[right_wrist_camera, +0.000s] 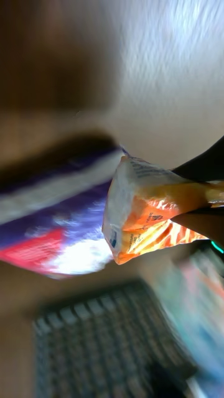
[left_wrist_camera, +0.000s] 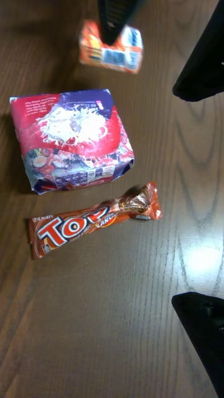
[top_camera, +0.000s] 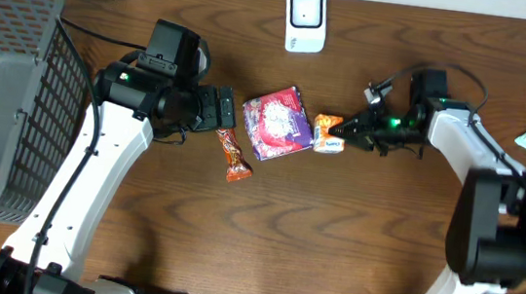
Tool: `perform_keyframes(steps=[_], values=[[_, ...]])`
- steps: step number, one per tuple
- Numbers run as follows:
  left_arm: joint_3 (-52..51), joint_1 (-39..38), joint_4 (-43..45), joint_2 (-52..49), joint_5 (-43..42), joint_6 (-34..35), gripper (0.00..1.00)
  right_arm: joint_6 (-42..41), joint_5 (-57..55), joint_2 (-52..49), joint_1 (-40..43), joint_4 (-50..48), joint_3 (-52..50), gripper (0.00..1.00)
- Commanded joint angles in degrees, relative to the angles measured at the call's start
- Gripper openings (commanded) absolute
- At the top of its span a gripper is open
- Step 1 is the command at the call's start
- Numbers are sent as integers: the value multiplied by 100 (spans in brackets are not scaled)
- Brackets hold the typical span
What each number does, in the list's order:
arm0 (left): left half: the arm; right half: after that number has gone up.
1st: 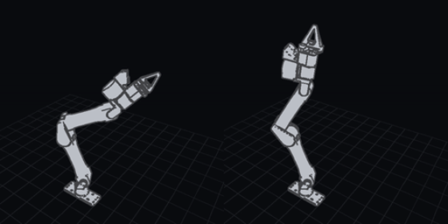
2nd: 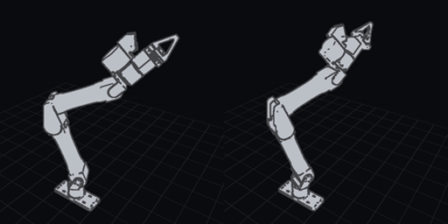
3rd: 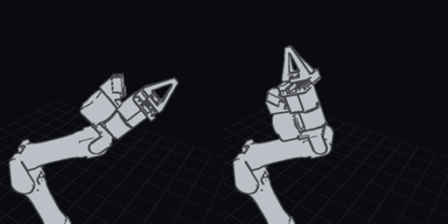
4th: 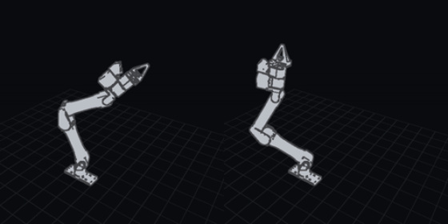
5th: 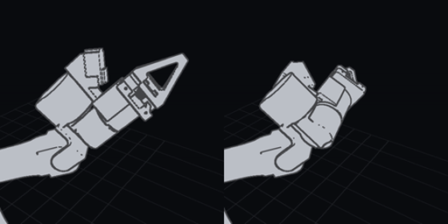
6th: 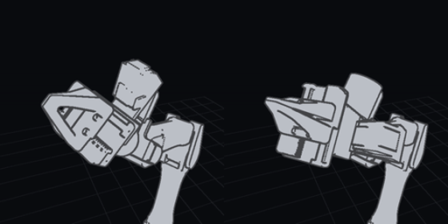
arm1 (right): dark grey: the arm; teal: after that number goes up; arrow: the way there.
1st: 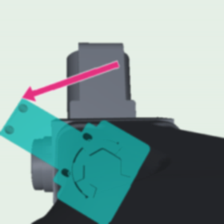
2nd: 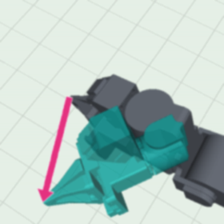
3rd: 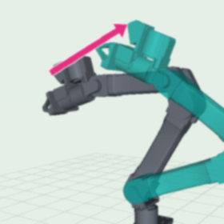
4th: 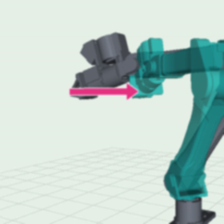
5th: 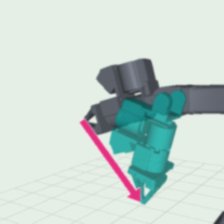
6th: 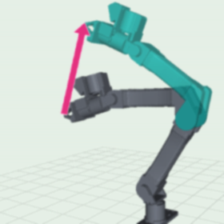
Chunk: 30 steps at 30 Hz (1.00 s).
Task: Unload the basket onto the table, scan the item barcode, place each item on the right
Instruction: 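Lift the orange box up to the scanner with the right gripper, then carry the orange box to the far right and drop it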
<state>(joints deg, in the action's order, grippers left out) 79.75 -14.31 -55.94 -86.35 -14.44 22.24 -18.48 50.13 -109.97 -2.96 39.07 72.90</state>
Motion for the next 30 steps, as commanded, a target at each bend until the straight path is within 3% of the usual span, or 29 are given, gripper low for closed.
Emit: perform_keyframes(steps=[1, 5, 11, 20, 24, 30], values=[[20, 26, -17, 63, 63, -57, 98, -507, -3193, 918, -431, -107, 726, 1], [20, 26, -17, 63, 63, -57, 98, 37, -5466, 1252, -1145, -874, 920, 1], [20, 26, -17, 63, 63, -57, 98, 826, -7584, 837, -2203, -2514, 918, 1], [20, 26, -17, 63, 63, -57, 98, 629, -7488, -330, -2369, -4306, 1394, 1], [20, 26, -17, 63, 63, -57, 98, 1163, -7342, -1259, -2330, -4087, 2693, 1], [20, 26, -17, 63, 63, -57, 98, 1191, -7322, -2404, -2321, -3279, 4017, 1]])
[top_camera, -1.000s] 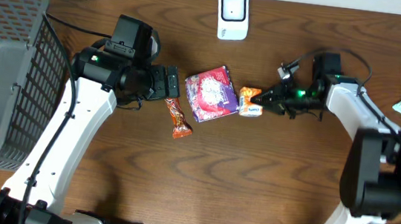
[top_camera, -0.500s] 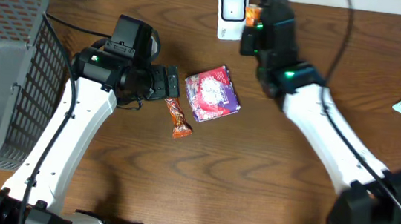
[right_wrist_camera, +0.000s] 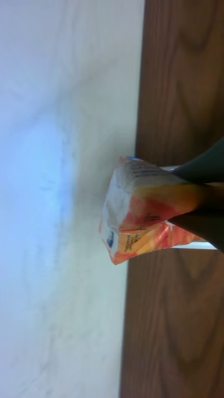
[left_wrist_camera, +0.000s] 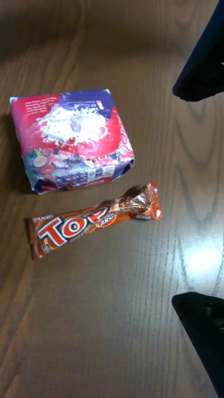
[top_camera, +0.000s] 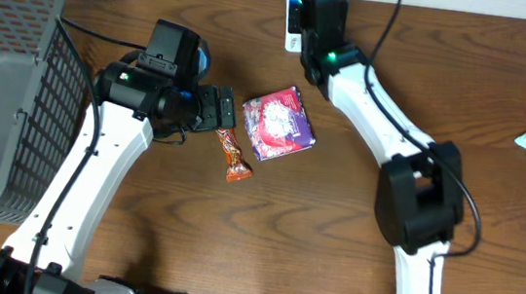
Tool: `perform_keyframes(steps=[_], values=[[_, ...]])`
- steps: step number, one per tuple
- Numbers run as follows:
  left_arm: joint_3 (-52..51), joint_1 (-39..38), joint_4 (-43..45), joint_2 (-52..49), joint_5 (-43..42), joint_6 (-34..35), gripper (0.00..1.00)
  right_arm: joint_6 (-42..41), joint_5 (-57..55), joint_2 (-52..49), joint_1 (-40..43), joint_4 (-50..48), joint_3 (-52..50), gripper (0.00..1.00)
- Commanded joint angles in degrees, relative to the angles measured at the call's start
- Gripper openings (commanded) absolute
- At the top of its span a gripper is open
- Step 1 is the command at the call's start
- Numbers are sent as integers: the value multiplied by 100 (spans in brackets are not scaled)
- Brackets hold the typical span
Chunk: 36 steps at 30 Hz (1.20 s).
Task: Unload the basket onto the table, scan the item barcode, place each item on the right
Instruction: 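Carry the orange box to the far right and drop it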
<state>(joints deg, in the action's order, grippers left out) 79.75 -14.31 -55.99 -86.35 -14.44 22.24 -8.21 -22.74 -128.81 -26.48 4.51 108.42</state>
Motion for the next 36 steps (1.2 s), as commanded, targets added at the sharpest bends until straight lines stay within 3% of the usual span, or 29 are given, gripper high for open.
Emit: perform_keyframes(steps=[1, 7, 13, 24, 33, 34, 35, 36], values=[[20, 26, -13, 63, 63, -57, 98, 166, -35, -610, 42, 232, 562, 1], [20, 26, -13, 63, 63, -57, 98, 160, -321, -568, 157, 485, 719, 1], [20, 26, -13, 63, 63, -57, 98, 140, -494, -9, 610, 1491, 933, 1], [20, 26, -13, 63, 63, -57, 98, 166, -1268, 535, 2468, 4610, 868, 1], [20, 26, -13, 63, 63, -57, 98, 168, -968, 492, 3740, 5045, 173, 1], [20, 26, -13, 63, 63, -59, 98, 166, -968, 492, 3891, 5034, 59, 6], [20, 26, -13, 63, 63, -57, 98, 164, -946, 492, 3969, 5029, -4, 23], [20, 26, -13, 63, 63, -57, 98, 164, -846, 492, 4100, 5034, -98, 56]])
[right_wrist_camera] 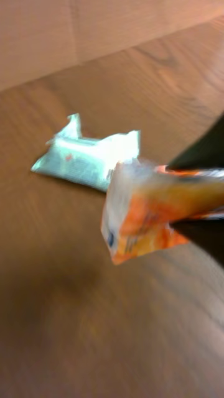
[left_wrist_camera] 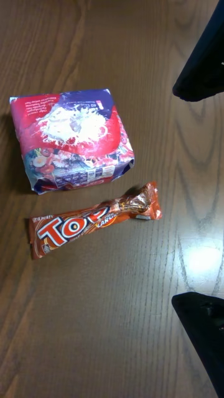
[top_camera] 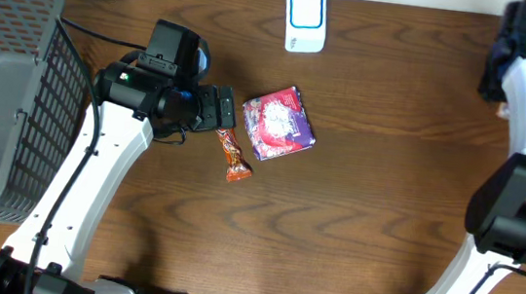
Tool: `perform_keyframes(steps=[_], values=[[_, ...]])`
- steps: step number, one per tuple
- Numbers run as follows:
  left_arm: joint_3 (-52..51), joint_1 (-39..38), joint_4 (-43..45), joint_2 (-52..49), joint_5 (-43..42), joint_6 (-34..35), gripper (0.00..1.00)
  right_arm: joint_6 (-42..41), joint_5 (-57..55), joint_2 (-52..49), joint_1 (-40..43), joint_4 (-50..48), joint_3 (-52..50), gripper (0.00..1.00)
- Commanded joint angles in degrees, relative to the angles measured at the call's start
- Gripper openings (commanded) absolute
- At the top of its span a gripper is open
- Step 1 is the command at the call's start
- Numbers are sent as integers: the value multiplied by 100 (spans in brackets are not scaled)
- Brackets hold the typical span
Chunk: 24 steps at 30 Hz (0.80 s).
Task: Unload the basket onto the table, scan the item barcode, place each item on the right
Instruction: 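Carry the orange box to the far right and drop it, then reach the right gripper to the pink-purple bag and grasp it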
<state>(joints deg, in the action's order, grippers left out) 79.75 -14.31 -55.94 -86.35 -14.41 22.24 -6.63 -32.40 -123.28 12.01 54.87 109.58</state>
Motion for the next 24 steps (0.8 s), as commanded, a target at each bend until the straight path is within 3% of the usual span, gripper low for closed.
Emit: perform_keyframes(steps=[1, 2, 3, 4, 8, 9, 10, 14, 24], values=[[20, 26, -17, 63, 61, -57, 98, 7, 203, -61, 306, 2, -262, 72], [20, 26, -17, 63, 61, -57, 98, 7, 332, -61, 363, 22, -317, 81], [20, 26, -17, 63, 61, -57, 98, 7, 595, -61, 442, 92, -378, 98], [20, 26, -17, 63, 61, -57, 98, 7, 767, -61, 481, 133, -415, 99], [20, 26, -17, 63, 61, -57, 98, 11, 1797, -61, 525, 262, -437, 99], [20, 26, -17, 63, 61, -57, 98, 70, 2262, -61, 516, 297, -437, 99], [20, 26, -17, 63, 61, -57, 98, 492, 3447, -61, 481, 400, -437, 99], [20, 26, -17, 63, 61, -57, 98, 693, 5340, -57, 337, 492, -435, 97], [20, 26, -17, 63, 61, -57, 98, 625, 7331, 11, -293, 726, -417, 99]])
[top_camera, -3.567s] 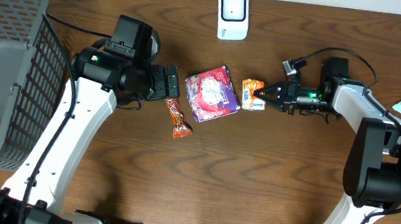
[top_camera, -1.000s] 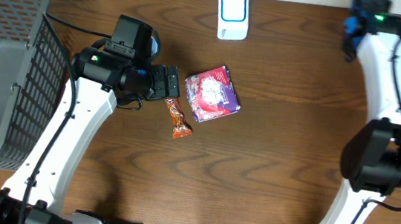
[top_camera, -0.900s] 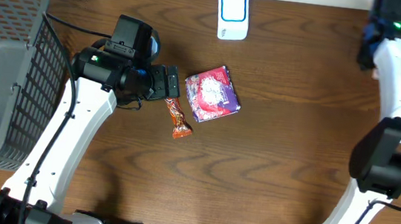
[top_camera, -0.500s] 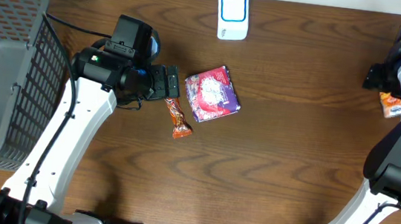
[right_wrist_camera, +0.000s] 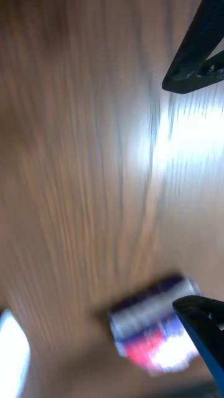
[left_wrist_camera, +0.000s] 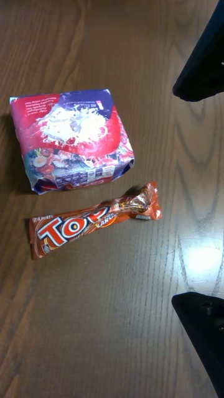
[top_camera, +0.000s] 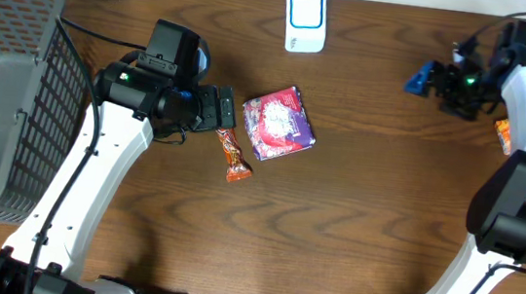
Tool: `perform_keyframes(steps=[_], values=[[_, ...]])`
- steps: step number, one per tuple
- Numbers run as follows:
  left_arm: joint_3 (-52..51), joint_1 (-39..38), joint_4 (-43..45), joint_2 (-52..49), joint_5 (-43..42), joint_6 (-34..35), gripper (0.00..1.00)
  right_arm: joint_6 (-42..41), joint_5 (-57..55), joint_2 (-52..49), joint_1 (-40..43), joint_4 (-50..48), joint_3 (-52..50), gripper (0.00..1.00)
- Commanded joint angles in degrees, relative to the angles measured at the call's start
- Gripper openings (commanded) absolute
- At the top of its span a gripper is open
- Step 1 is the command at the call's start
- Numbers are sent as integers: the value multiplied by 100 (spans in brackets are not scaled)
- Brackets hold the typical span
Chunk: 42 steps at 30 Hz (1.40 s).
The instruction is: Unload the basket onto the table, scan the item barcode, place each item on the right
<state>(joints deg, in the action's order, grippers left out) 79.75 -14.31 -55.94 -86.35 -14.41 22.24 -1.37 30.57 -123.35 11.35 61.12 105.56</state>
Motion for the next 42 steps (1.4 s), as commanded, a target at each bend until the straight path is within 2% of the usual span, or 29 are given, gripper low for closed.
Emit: perform_keyframes(steps=[1, 7, 12, 18, 21, 23, 26, 36, 42], values=[[20, 26, -17, 63, 61, -57, 98, 98, 1034, 17, -328, 157, -15, 99], [20, 26, -17, 63, 61, -57, 98, 103, 713, 17, -1128, 229, -160, 99], [20, 26, -17, 63, 61, -57, 98, 98, -81, 13, -2052, -26, -417, 99], [20, 26, -17, 63, 61, -57, 98, 98, -240, 13, -2802, -173, -503, 99], [20, 26, -17, 63, 61, -57, 98, -129, -538, 13, -2994, -286, -503, 99], [20, 26, -17, 63, 61, -57, 98, -758, -918, 13, -3053, -374, -503, 99], [20, 26, -17, 63, 61, -57, 98, -1237, -1193, 13, -3053, -407, -503, 99], [20, 26, -17, 63, 61, -57, 98, -1231, -896, 11, -3217, -492, -612, 99], [20, 26, -17, 63, 61, -57, 98, -1233, -901, 9, -3320, -949, -903, 99]])
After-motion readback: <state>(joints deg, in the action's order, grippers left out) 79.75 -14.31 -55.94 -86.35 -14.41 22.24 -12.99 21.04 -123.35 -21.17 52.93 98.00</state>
